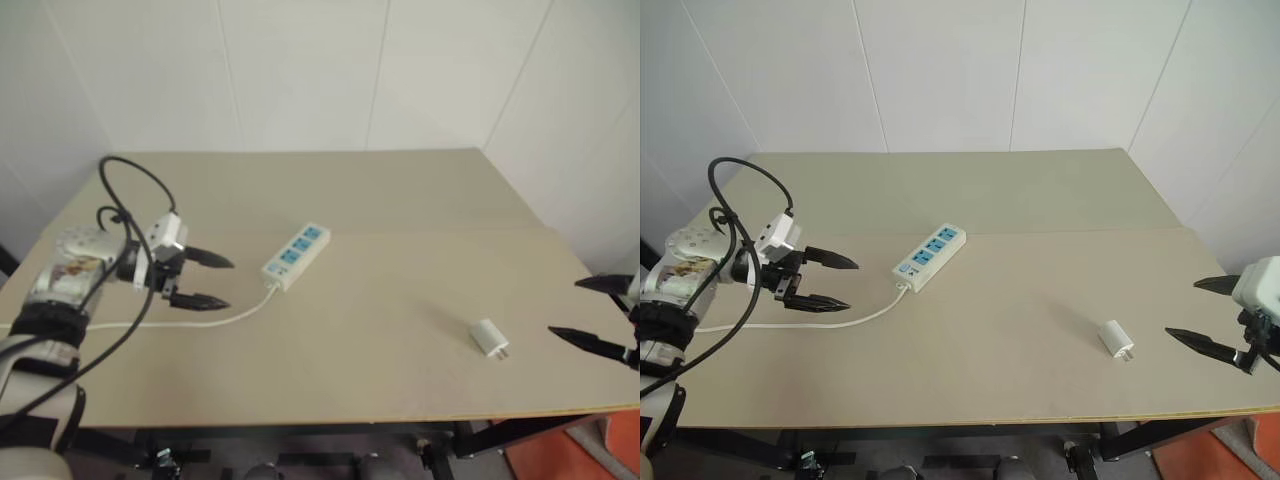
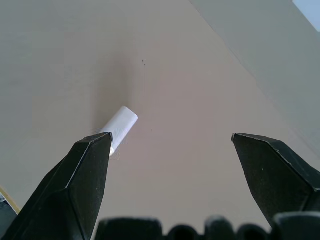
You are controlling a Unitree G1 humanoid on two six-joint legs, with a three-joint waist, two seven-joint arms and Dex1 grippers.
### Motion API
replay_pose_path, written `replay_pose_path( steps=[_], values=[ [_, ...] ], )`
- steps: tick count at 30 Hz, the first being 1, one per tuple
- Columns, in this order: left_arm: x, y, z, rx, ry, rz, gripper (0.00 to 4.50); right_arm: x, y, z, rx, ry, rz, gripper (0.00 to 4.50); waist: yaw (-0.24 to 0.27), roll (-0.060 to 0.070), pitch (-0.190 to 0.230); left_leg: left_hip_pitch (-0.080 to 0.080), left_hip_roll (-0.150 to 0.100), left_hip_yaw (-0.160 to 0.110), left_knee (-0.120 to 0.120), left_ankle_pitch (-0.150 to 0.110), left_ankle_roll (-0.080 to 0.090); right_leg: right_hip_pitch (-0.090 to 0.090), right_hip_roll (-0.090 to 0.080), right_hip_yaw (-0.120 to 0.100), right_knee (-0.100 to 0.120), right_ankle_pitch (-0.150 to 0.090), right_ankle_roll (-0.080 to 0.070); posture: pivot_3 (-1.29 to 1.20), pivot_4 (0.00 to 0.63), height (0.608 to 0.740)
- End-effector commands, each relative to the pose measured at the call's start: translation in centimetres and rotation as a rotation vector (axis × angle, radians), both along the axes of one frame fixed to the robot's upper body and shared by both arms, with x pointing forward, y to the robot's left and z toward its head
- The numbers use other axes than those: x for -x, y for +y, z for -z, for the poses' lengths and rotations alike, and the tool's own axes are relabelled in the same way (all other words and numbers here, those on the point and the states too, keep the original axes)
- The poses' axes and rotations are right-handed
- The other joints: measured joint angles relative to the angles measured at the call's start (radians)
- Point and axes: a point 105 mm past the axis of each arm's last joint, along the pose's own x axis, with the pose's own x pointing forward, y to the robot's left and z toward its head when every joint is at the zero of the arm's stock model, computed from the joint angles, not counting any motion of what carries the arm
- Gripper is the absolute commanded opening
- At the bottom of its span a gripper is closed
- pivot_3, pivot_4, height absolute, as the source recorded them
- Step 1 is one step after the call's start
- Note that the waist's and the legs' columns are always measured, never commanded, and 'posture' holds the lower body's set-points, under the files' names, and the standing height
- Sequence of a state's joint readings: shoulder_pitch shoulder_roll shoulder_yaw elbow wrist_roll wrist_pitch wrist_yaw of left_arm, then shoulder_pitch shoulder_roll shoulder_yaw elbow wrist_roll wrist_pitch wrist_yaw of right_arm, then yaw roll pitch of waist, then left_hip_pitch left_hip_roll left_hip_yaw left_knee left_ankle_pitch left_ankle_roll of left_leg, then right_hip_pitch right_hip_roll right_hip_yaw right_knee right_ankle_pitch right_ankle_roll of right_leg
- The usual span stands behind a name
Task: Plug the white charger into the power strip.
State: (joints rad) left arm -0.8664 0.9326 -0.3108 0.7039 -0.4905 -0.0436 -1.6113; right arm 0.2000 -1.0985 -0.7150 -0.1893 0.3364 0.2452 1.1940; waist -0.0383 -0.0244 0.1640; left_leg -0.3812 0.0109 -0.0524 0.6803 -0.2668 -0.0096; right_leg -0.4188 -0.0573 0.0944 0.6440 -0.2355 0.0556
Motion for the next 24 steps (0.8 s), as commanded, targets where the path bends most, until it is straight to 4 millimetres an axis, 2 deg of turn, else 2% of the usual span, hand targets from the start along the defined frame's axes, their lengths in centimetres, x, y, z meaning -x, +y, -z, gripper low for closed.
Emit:
replay_pose_path(
  steps=[1,5,9,14,16,18,21,24],
  values=[
    [-1.6,-0.7,-1.0,0.061,-0.104,-0.024,4.46,-0.3,-0.1,-1.2,-0.008,-0.075,0.018,4.50,0.001,0.000,0.000,0.000,0.000,0.000,0.000,0.000,0.000,0.000,0.000,0.000,0.000,0.000,0.000,0.00,0.150,0.740],
    [-4.6,-1.7,-1.3,0.153,-0.281,-0.189,4.46,-1.6,-0.1,-2.5,-0.012,-0.186,0.053,4.50,0.002,-0.001,0.000,-0.002,-0.001,0.000,0.001,0.000,0.000,-0.001,-0.001,0.000,0.000,0.000,0.000,0.00,0.150,0.740],
    [-6.3,-2.3,-0.6,0.217,-0.416,-0.351,4.46,-2.4,1.1,-3.2,-0.029,-0.251,0.041,4.50,0.000,-0.001,0.001,-0.003,-0.001,-0.001,0.001,0.000,0.000,-0.002,-0.001,0.000,0.000,0.001,0.000,0.00,0.150,0.740],
    [-6.1,-3.8,1.4,0.339,-0.402,-0.413,4.46,-3.4,3.9,-2.6,-0.084,-0.295,-0.001,4.50,-0.002,-0.001,0.000,-0.002,-0.001,-0.001,0.000,0.000,0.000,-0.002,-0.001,0.001,0.002,0.001,0.000,0.00,0.150,0.740],
    [-6.5,-4.2,2.0,0.392,-0.407,-0.493,4.46,-3.8,5.2,-2.4,-0.119,-0.315,-0.010,4.50,0.001,-0.001,0.000,-0.002,-0.001,-0.001,0.001,0.000,0.000,-0.002,-0.002,0.000,0.003,0.001,0.000,0.00,0.150,0.740],
    [-6.7,-4.5,2.4,0.418,-0.406,-0.542,4.46,-4.1,6.0,-2.3,-0.145,-0.325,-0.011,4.50,0.003,-0.001,0.001,-0.002,-0.001,-0.002,0.002,0.000,0.000,-0.002,-0.002,0.000,0.003,0.001,0.000,0.00,0.150,0.740],
    [-6.4,-5.5,2.8,0.501,-0.475,-0.619,4.46,-4.4,8.5,-1.9,-0.183,-0.360,-0.029,4.50,0.010,-0.001,0.000,-0.002,-0.002,-0.002,0.002,0.000,0.000,-0.002,-0.002,0.000,0.002,0.001,0.000,0.00,0.150,0.740],
    [-6.0,-6.4,3.5,0.542,-0.443,-0.659,4.46,-4.2,9.7,-1.5,-0.212,-0.368,-0.030,4.50,0.021,-0.001,0.000,-0.003,-0.002,-0.002,0.002,0.000,0.000,-0.003,-0.002,0.000,0.002,0.001,0.000,0.00,0.150,0.740]
  ],
)
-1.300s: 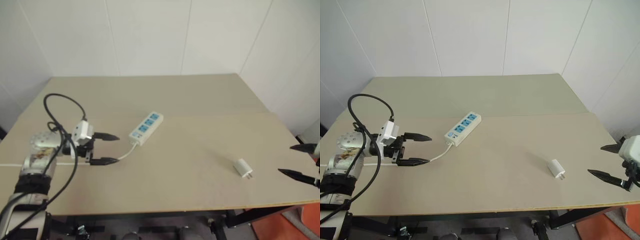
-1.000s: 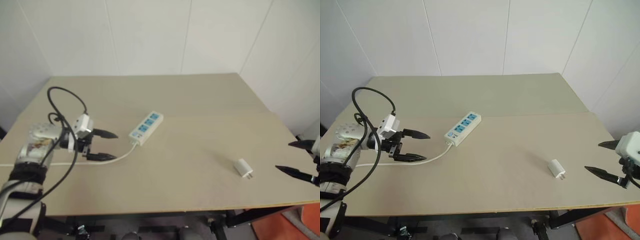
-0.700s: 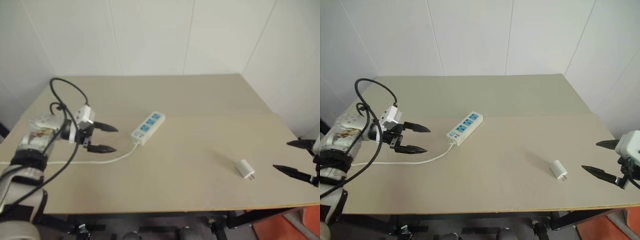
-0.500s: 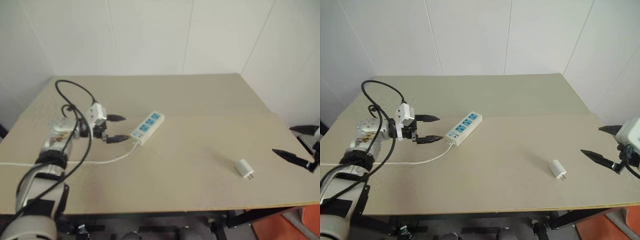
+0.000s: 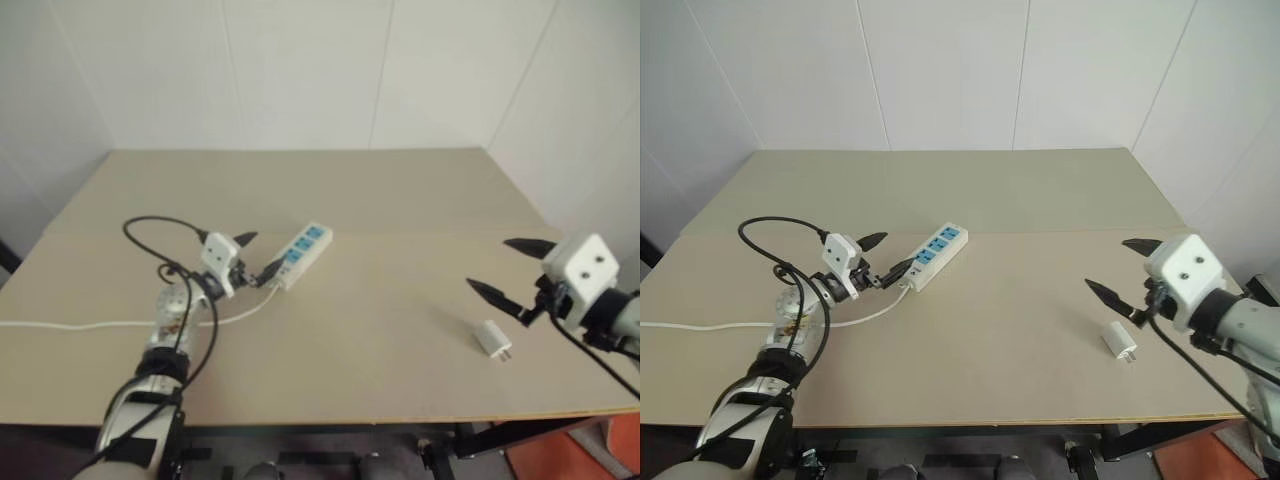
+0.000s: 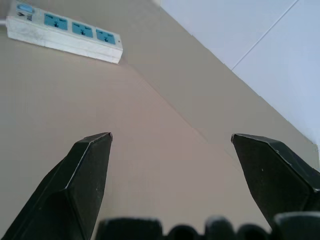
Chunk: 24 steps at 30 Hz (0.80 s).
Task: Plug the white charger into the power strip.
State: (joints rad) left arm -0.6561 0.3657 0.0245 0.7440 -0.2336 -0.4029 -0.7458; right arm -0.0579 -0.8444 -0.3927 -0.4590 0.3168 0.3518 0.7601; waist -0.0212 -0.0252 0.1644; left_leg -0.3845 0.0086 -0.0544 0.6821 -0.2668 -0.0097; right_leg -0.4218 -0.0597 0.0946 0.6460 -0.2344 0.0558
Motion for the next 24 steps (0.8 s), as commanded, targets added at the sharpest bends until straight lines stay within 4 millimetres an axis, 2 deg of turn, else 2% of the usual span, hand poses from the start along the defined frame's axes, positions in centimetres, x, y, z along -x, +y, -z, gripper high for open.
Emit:
replay_pose_path(
  steps=[1,5,8,14,18,24],
  values=[
    [0.6,-0.6,-0.6,0.029,-0.032,-0.020,4.46,0.4,1.2,-0.7,-0.017,-0.053,0.011,4.50,0.005,0.000,0.000,0.000,0.000,0.000,0.000,0.000,0.000,0.000,0.000,0.000,0.000,0.000,0.000,0.00,0.150,0.740],
    [1.2,-1.7,0.6,0.003,-0.018,-0.055,4.46,0.5,1.7,-0.2,-0.048,-0.047,0.034,4.50,0.007,0.000,0.000,0.001,-0.001,0.000,0.000,0.000,0.000,0.001,0.000,0.000,0.000,0.000,0.000,0.00,0.150,0.740],
    [0.8,-1.5,1.0,0.024,0.004,-0.147,4.46,0.6,2.3,0.1,-0.075,-0.048,0.044,4.50,0.009,0.000,0.000,0.002,-0.001,0.000,0.000,0.000,0.000,0.002,0.000,0.000,0.000,0.000,0.000,0.00,0.150,0.740],
    [0.3,-2.3,2.7,0.011,0.079,-0.210,4.46,0.6,2.8,0.6,-0.121,-0.043,0.076,4.50,0.008,0.000,0.000,0.002,-0.001,0.000,0.000,0.000,0.000,0.001,0.000,0.000,0.000,0.000,0.000,0.00,0.150,0.740],
    [0.2,-3.3,4.1,-0.006,0.141,-0.203,4.46,0.2,3.1,1.0,-0.150,-0.030,0.093,4.50,0.007,0.000,0.000,0.003,-0.001,0.000,0.000,0.000,0.000,0.002,0.000,0.000,0.000,0.000,0.000,0.00,0.150,0.740],
    [0.3,-3.8,4.9,-0.001,0.183,-0.195,4.46,0.0,3.8,1.4,-0.165,-0.025,0.092,4.50,0.008,0.001,-0.001,0.003,-0.001,0.000,0.000,0.000,0.000,0.003,0.000,0.000,0.000,0.000,0.000,0.00,0.150,0.740]
  ],
)
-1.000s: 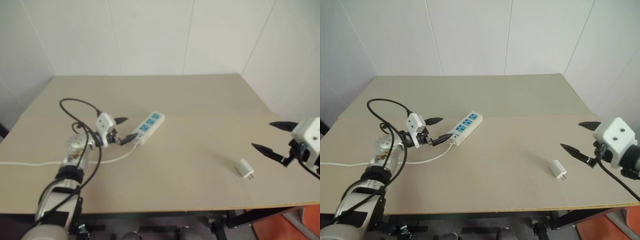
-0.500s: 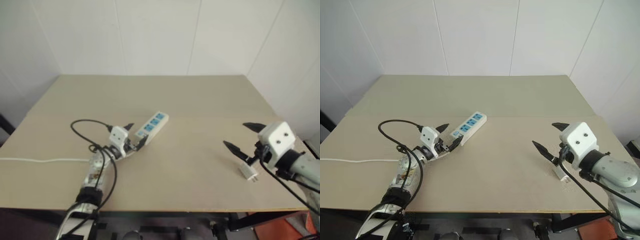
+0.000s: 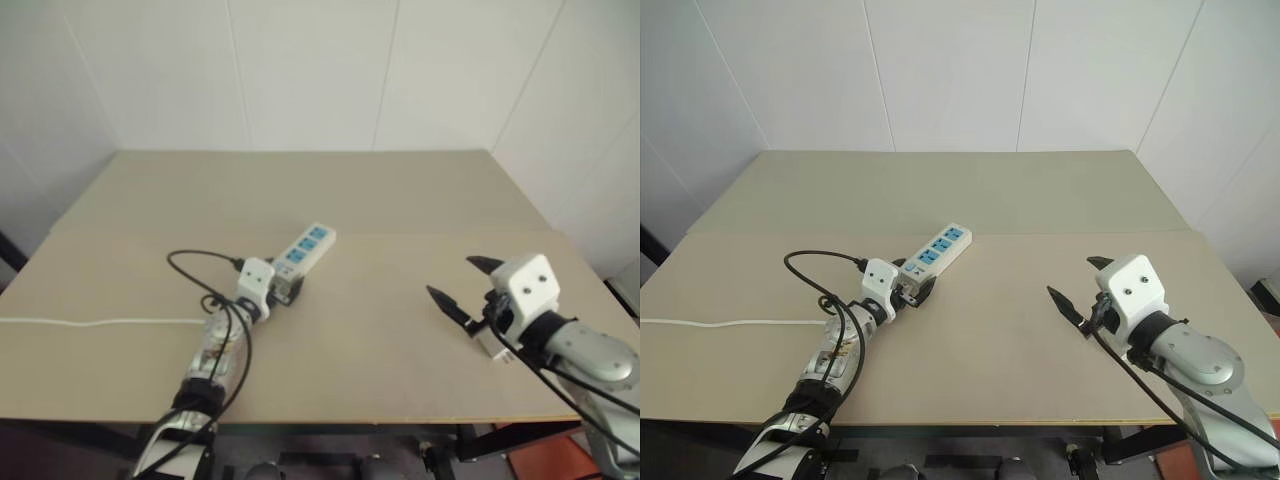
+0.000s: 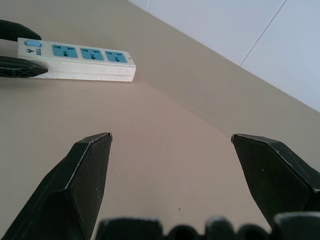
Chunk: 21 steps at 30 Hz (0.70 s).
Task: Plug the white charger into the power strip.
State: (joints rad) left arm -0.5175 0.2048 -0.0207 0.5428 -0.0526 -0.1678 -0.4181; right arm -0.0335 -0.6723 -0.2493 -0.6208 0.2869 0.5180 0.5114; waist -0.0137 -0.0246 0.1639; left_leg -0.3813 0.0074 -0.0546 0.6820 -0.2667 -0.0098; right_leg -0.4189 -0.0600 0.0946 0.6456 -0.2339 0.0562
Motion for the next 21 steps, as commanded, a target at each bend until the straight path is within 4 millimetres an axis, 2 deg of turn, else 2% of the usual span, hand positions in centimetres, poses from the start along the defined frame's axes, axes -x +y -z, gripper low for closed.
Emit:
replay_pose_path(
  steps=[1,9,12,14,19,21],
  values=[
    [-0.1,-0.5,0.4,-0.004,0.023,0.006,4.46,0.2,0.5,-1.2,0.005,-0.053,-0.002,4.50,0.000,0.000,0.000,0.000,0.000,0.000,0.000,0.000,0.000,0.000,0.000,0.000,0.000,0.000,0.000,0.00,0.150,0.740],
    [-1.1,0.1,0.6,0.017,0.087,-0.025,4.46,0.1,0.6,-0.5,0.021,-0.024,-0.005,4.50,0.001,0.000,0.000,0.006,0.000,0.000,-0.001,0.000,0.000,0.007,0.000,0.000,-0.002,0.000,0.000,0.00,0.150,0.740],
    [-0.9,0.0,0.6,0.012,0.099,0.011,3.86,0.1,0.8,-0.4,0.023,-0.024,-0.009,4.50,0.000,0.000,0.000,0.013,0.000,0.000,-0.003,0.000,0.000,0.015,0.000,-0.001,-0.005,-0.001,0.001,0.00,0.150,0.740],
    [-0.8,-0.1,0.7,-0.020,0.097,0.028,3.30,0.1,0.8,-0.5,0.024,-0.026,-0.007,4.50,-0.001,0.000,0.000,0.013,0.000,0.000,-0.003,0.000,0.000,0.015,0.000,-0.001,-0.005,-0.001,0.001,0.00,0.150,0.740],
    [-0.4,-0.4,1.7,-0.144,0.100,0.087,3.27,0.1,0.7,-0.5,0.027,-0.028,-0.002,4.50,-0.001,0.000,0.000,0.013,0.000,-0.001,-0.003,0.000,0.000,0.015,0.000,-0.001,-0.005,-0.001,0.001,0.00,0.150,0.740],
    [0.1,-1.0,1.1,-0.119,0.093,0.148,3.27,0.1,0.6,-0.7,0.028,-0.030,0.000,4.50,-0.001,0.000,0.000,0.013,0.000,-0.001,-0.003,0.000,0.000,0.015,0.000,-0.001,-0.005,-0.001,0.001,0.00,0.150,0.740]
  ],
)
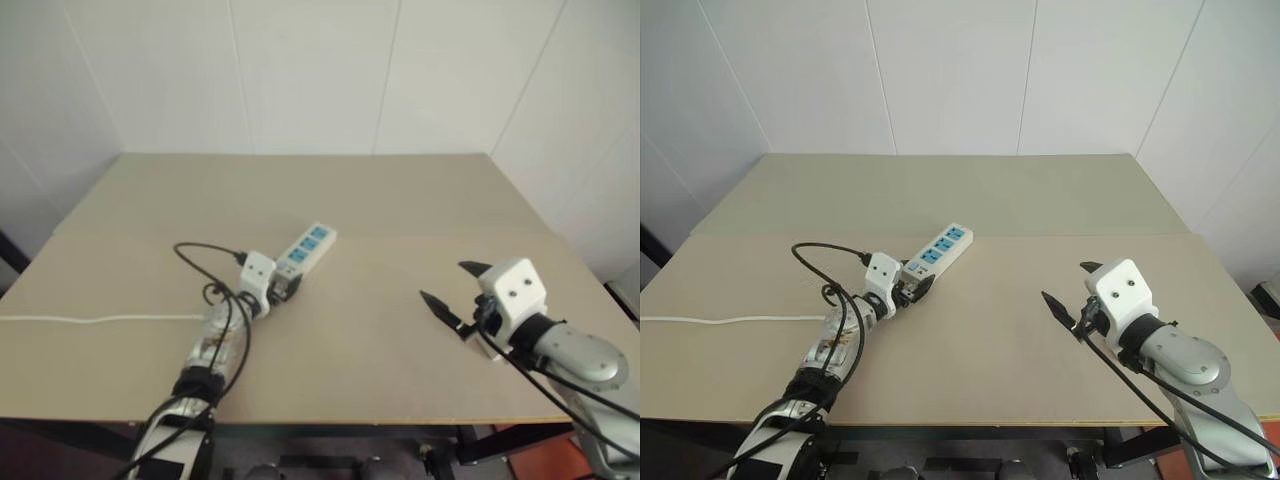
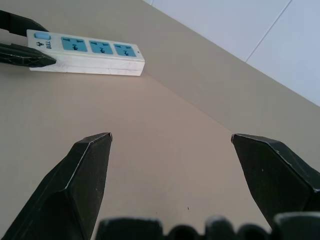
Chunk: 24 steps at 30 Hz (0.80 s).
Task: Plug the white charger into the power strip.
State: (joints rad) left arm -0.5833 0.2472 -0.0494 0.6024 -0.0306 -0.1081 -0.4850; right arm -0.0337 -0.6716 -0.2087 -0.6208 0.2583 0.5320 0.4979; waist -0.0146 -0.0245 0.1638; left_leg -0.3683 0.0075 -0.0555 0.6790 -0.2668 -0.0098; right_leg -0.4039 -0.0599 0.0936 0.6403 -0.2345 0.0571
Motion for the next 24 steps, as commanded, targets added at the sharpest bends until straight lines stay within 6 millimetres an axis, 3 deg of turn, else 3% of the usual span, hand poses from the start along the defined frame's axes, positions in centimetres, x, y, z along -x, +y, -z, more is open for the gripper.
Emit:
replay_pose_path(
  steps=[1,5,12,17,24],
  values=[
    [1.3,-1.5,0.3,-0.006,0.022,0.138,3.27,0.4,0.1,-1.6,0.010,-0.055,-0.002,4.50,0.000,0.000,0.000,0.000,0.000,0.000,0.000,0.000,0.000,0.000,0.000,0.000,0.000,0.000,0.000,0.00,0.150,0.740],
    [4.6,-3.6,-1.3,-0.030,-0.038,0.461,3.27,0.9,-0.1,-1.6,0.028,0.036,-0.020,4.50,0.002,0.000,0.000,-0.001,0.000,0.000,0.000,0.000,0.000,-0.001,0.000,0.000,-0.001,0.000,0.000,0.00,0.150,0.740],
    [8.1,-4.3,-1.7,-0.058,-0.004,0.825,3.27,1.7,-1.9,-3.2,0.122,0.394,0.019,4.50,0.000,0.000,0.000,-0.001,0.001,0.000,0.000,0.000,0.000,-0.001,0.000,-0.001,-0.001,0.000,-0.001,0.00,0.150,0.740],
    [8.5,-4.1,-1.4,-0.090,0.008,0.907,3.27,0.8,-4.2,-4.7,0.020,0.593,0.173,4.50,-0.002,0.000,0.001,-0.003,0.002,0.000,-0.001,0.000,0.000,-0.002,0.000,-0.002,-0.003,0.000,-0.001,0.00,0.150,0.740],
    [8.8,-4.9,-0.3,-0.067,0.044,0.937,3.27,0.7,-7.9,-3.6,0.019,0.828,0.326,4.50,0.002,0.001,0.000,-0.013,0.002,-0.001,0.000,-0.001,0.001,-0.008,-0.001,-0.004,-0.009,0.002,0.000,0.00,0.150,0.740]
  ],
)
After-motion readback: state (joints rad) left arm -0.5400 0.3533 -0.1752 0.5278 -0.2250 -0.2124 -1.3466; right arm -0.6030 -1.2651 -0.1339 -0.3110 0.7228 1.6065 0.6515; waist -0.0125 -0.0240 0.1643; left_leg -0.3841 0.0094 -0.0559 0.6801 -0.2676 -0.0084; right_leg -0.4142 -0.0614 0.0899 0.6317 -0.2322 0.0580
